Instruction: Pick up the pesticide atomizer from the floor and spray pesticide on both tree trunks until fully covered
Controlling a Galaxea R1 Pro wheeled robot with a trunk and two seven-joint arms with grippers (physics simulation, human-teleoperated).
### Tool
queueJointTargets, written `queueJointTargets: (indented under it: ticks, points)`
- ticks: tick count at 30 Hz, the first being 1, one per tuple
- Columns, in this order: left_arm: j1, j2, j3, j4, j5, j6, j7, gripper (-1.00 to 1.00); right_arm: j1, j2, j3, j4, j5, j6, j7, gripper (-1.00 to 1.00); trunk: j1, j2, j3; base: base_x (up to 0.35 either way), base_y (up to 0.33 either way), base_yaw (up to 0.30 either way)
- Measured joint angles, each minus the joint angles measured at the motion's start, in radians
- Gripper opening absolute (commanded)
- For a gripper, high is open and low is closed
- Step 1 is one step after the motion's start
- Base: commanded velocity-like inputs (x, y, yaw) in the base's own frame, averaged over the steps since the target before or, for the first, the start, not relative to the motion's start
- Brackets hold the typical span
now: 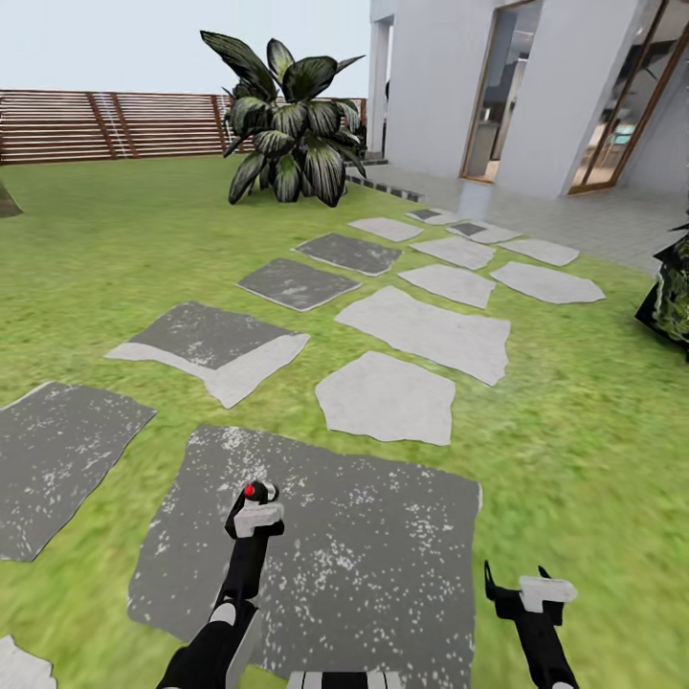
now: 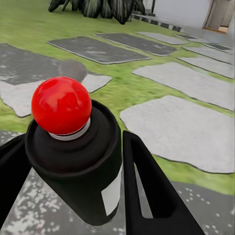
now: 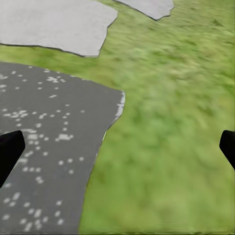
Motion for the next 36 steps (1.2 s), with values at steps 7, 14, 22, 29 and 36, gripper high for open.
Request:
queueJointTargets:
  ticks: [7,14,22,29,36]
  points:
    - [0.000,0.000,0.000,0.000,0.000,0.000,0.000,-1.00,0.000,0.053,0.003,0.025,0.002,0.001,0.004,1.00,-0.003,0.002,0.027,0.000,0.000,0.000]
    - [0.000,0.000,-0.001,0.000,-0.001,0.000,0.000,-1.00,0.000,0.087,0.008,0.069,0.003,0.001,0.006,1.00,-0.006,0.003,0.054,0.000,0.000,0.000]
    - [0.000,0.000,-0.001,0.000,0.000,0.001,0.000,-1.00,0.000,0.089,0.010,0.073,0.004,0.001,0.006,1.00,-0.010,0.005,0.085,0.000,0.000,0.000]
    - [0.000,0.000,-0.007,0.000,-0.001,0.017,-0.001,-1.00,0.000,0.089,0.010,0.075,0.004,0.001,0.006,1.00,-0.013,0.007,0.112,0.000,0.000,0.000]
    - [0.000,0.000,-0.011,-0.002,0.000,0.078,0.000,-1.00,0.000,0.088,0.010,0.074,0.004,0.001,0.006,1.00,-0.016,0.008,0.139,0.000,0.000,0.000]
